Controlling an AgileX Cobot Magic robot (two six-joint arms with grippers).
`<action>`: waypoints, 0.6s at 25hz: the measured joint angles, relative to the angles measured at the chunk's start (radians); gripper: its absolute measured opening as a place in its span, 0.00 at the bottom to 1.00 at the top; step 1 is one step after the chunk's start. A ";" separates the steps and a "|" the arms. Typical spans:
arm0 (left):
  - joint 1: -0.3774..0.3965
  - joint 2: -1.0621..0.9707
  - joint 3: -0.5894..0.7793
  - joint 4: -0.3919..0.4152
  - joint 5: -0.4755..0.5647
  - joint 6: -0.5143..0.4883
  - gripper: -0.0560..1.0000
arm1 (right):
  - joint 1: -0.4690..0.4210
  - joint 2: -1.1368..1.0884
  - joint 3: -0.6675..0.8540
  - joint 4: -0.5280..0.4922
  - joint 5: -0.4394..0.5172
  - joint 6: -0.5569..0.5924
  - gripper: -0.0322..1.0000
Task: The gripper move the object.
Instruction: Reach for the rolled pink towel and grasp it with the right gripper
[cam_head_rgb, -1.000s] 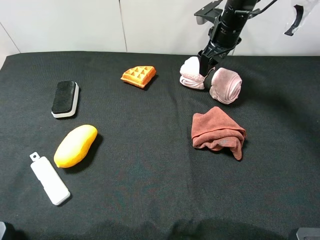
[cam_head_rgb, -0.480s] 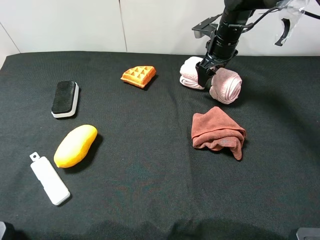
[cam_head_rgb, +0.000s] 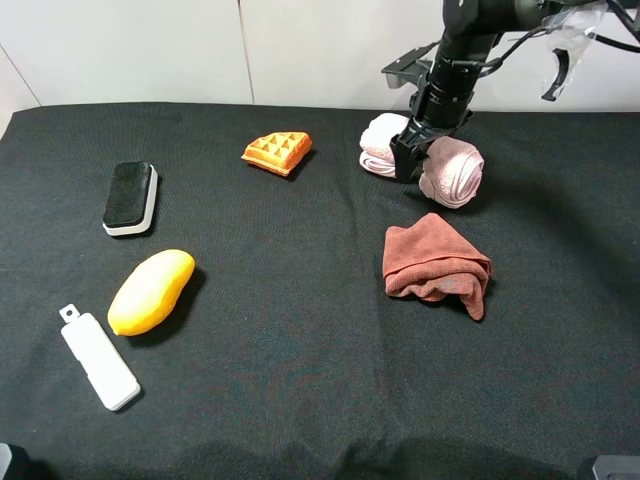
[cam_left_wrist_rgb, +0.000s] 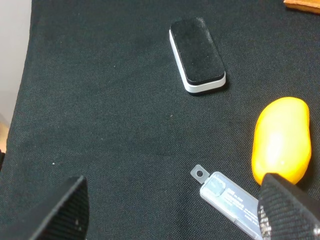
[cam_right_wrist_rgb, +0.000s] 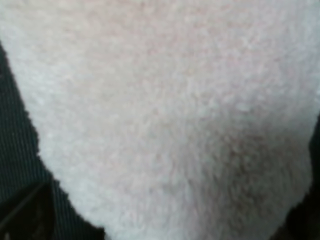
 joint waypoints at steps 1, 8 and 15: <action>0.000 0.000 0.000 0.000 0.000 0.000 0.75 | 0.000 0.007 0.000 0.000 0.000 0.001 0.70; 0.000 0.000 0.000 0.000 0.000 0.000 0.75 | 0.000 0.038 0.000 0.000 -0.006 0.012 0.70; 0.000 0.000 0.000 0.000 0.000 0.000 0.75 | 0.000 0.038 0.000 -0.009 -0.017 0.014 0.70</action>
